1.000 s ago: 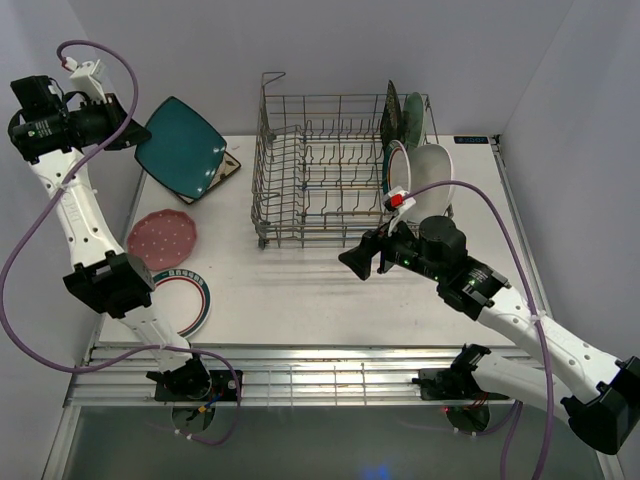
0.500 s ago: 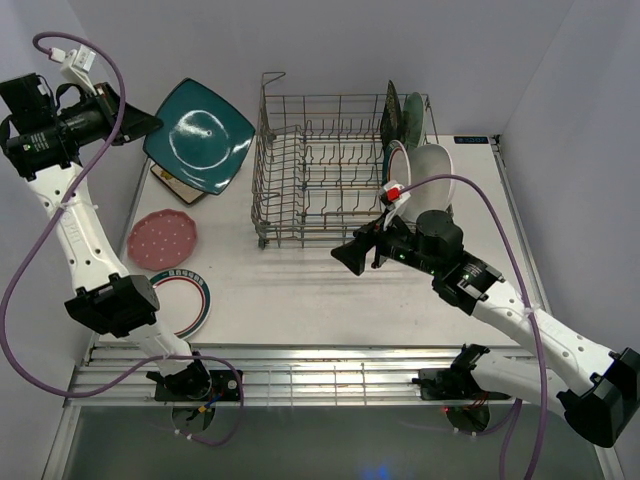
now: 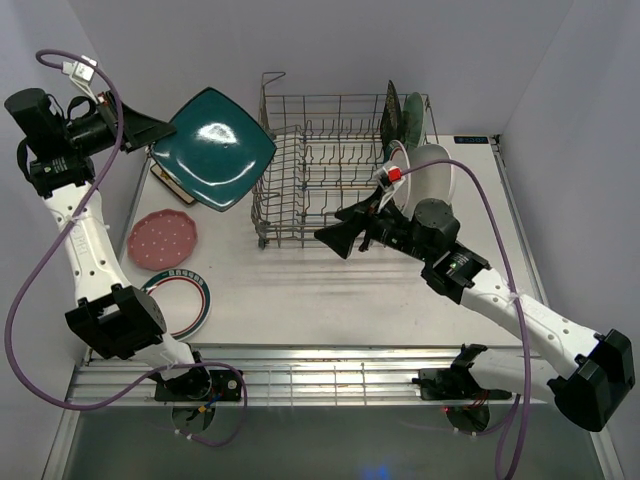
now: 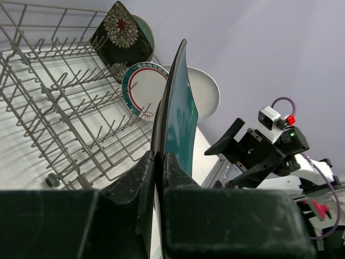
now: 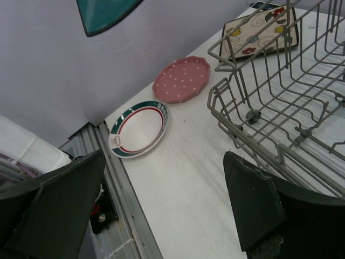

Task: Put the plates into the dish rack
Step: Insert the plate into the dish rack.

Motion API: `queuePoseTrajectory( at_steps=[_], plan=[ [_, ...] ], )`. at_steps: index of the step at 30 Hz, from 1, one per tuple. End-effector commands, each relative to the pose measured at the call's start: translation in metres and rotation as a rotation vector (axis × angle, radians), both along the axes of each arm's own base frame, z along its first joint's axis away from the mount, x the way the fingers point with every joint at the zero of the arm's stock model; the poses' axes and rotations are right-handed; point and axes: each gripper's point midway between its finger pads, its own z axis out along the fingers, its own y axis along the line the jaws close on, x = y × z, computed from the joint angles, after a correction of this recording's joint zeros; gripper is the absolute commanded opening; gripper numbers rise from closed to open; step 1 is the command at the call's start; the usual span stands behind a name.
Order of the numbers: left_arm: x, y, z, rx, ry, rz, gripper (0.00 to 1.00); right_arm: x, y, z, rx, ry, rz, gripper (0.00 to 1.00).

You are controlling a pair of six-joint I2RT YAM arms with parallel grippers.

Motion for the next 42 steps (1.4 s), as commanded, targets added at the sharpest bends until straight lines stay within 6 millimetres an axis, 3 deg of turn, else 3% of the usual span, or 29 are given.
queuePoseTrajectory(
  at_steps=[1, 9, 13, 14, 19, 21, 33, 42],
  plan=[
    [-0.031, -0.016, 0.032, -0.006, -0.08, -0.051, 0.0, 0.0, 0.012, 0.052, 0.183, -0.037, 0.031, 0.96],
    [-0.032, -0.021, 0.027, -0.058, -0.071, -0.031, 0.0, 0.022, 0.037, 0.073, 0.375, 0.099, 0.045, 0.97],
    [-0.028, -0.02, 0.023, -0.073, -0.051, -0.031, 0.0, 0.038, 0.061, 0.065, 0.402, 0.161, 0.08, 0.95],
    [-0.027, -0.019, 0.022, -0.076, -0.05, -0.026, 0.0, 0.04, 0.065, 0.075, 0.415, 0.154, 0.095, 0.94],
    [-0.02, -0.018, 0.012, -0.097, -0.025, -0.012, 0.0, 0.058, 0.088, 0.072, 0.455, 0.201, 0.124, 0.91],
    [-0.018, -0.019, 0.011, -0.098, -0.025, -0.008, 0.0, 0.059, 0.094, 0.082, 0.478, 0.181, 0.149, 0.9],
    [-0.013, -0.021, 0.005, -0.109, -0.015, -0.002, 0.0, 0.071, 0.116, 0.088, 0.521, 0.152, 0.176, 0.88],
    [-0.008, -0.024, 0.001, -0.112, -0.015, 0.003, 0.0, 0.073, 0.136, 0.091, 0.537, 0.173, 0.202, 0.72]
  ],
)
